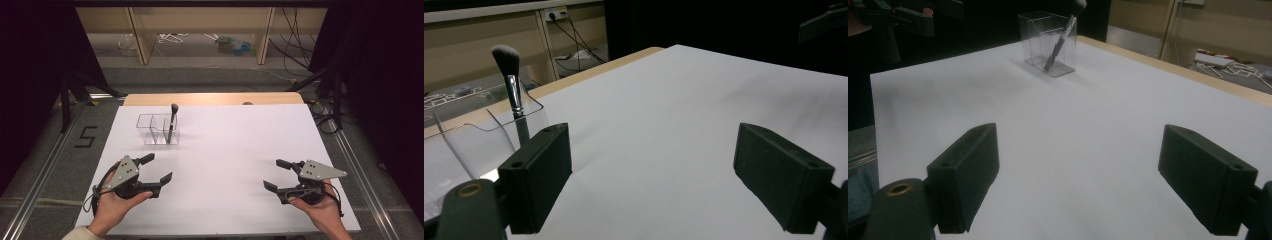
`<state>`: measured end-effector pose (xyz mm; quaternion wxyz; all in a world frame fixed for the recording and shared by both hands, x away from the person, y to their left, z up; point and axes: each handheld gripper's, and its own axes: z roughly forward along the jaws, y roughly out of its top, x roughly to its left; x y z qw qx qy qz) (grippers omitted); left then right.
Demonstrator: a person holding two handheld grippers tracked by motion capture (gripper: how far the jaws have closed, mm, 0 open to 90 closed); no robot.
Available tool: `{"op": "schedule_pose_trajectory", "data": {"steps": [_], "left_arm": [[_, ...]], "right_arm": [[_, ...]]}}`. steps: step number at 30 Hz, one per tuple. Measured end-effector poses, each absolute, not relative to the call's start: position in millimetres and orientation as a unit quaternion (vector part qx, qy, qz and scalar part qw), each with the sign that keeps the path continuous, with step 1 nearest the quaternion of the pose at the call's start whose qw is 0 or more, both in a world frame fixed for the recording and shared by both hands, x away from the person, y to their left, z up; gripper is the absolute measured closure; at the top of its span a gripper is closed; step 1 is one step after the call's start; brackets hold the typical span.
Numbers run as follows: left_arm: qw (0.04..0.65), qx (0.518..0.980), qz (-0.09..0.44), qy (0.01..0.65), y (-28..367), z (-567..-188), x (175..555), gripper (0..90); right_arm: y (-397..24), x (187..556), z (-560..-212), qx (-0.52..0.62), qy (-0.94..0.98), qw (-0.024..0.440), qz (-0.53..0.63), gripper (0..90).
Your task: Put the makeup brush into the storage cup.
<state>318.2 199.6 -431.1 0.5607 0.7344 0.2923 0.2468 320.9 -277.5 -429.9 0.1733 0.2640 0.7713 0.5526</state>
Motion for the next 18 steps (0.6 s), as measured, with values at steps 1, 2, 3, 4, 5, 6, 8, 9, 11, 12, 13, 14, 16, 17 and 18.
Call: {"op": "schedule_pose_trajectory", "data": {"steps": [1,2,3,4,5,6,8,9,11,12,13,14,16,17,18], "left_arm": [[0.564,0.733,0.245,0.292,199.2,-431.4,317.6,15.4],[0.562,0.734,0.249,0.289,199.8,-431.0,316.9,15.4],[0.562,0.734,0.247,0.291,199.8,-431.1,315.9,15.4],[0.563,0.732,0.247,0.292,200.0,-431.1,314.8,15.4],[0.564,0.734,0.251,0.284,200.9,-430.9,315.2,15.4],[0.563,0.733,0.249,0.29,200.8,-430.9,313.4,15.4],[0.567,0.732,0.251,0.283,201.6,-430.8,312.7,15.4],[0.564,0.733,0.251,0.286,202.0,-430.4,311.2,15.4],[0.563,0.734,0.254,0.283,202.8,-430.4,310.6,15.4],[0.564,0.733,0.252,0.285,202.9,-430.7,310.3,15.4],[0.564,0.733,0.251,0.285,203.1,-430.7,310.3,15.4],[0.564,0.734,0.251,0.284,203.2,-430.8,310.3,15.4],[0.564,0.734,0.25,0.283,202.9,-431.0,310.0,15.4],[0.565,0.734,0.248,0.283,202.7,-431.1,309.7,15.4],[0.565,0.734,0.247,0.285,202.5,-431.1,309.4,15.4]], "right_arm": [[-277.6,321.1,-430.1,0.265,0.771,0.174,0.552,17.4],[-277.4,322.4,-430.8,0.26,0.769,0.175,0.558,17.4],[-277.9,322.5,-430.7,0.26,0.77,0.174,0.556,17.4],[-278.1,322.7,-430.9,0.26,0.77,0.174,0.556,17.4],[-277.8,321.9,-431.0,0.266,0.77,0.168,0.554,17.4],[-277.5,321.6,-431.3,0.27,0.77,0.163,0.554,17.4],[-279.2,321.4,-430.4,0.273,0.775,0.169,0.545,17.4],[-279.4,321.7,-430.6,0.273,0.775,0.166,0.545,17.4],[-279.9,321.9,-430.7,0.275,0.774,0.168,0.545,17.4],[-280.2,323.7,-431.3,0.269,0.771,0.177,0.55,17.4],[-280.7,323.4,-431.0,0.272,0.772,0.178,0.546,17.4],[-280.8,323.0,-430.9,0.277,0.772,0.175,0.544,17.4],[-280.9,323.2,-431.0,0.279,0.771,0.174,0.545,17.4],[-281.0,323.2,-431.0,0.279,0.771,0.175,0.545,17.4],[-281.0,323.1,-431.0,0.28,0.77,0.176,0.545,17.4]]}}
